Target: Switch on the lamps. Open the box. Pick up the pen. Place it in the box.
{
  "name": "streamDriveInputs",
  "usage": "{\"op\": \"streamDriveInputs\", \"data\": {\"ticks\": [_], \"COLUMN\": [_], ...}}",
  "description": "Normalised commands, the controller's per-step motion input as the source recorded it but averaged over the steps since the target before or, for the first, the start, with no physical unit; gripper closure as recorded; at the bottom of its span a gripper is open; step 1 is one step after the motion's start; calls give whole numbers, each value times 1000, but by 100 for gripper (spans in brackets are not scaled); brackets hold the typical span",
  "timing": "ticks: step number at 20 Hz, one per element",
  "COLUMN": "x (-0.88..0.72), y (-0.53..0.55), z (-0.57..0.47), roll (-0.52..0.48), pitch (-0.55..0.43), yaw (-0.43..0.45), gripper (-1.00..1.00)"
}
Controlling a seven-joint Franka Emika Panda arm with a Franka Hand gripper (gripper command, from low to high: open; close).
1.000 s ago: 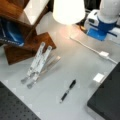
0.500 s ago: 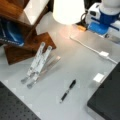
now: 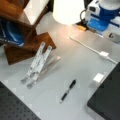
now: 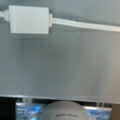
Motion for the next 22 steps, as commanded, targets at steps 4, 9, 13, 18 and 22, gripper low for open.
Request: {"op": "streamDriveInputs", "data": {"ticks": [4, 9, 13, 18, 22], "x": [531, 668, 696, 641, 561], "y": [87, 142, 161, 110, 37], "z": [397, 451, 419, 318, 219], "roll": [140, 131, 159, 175, 198], "pitch": [315, 412, 441, 381, 315], "yaw": [-175, -190, -215, -190, -159], "gripper": [-100, -100, -100, -100, -100]}}
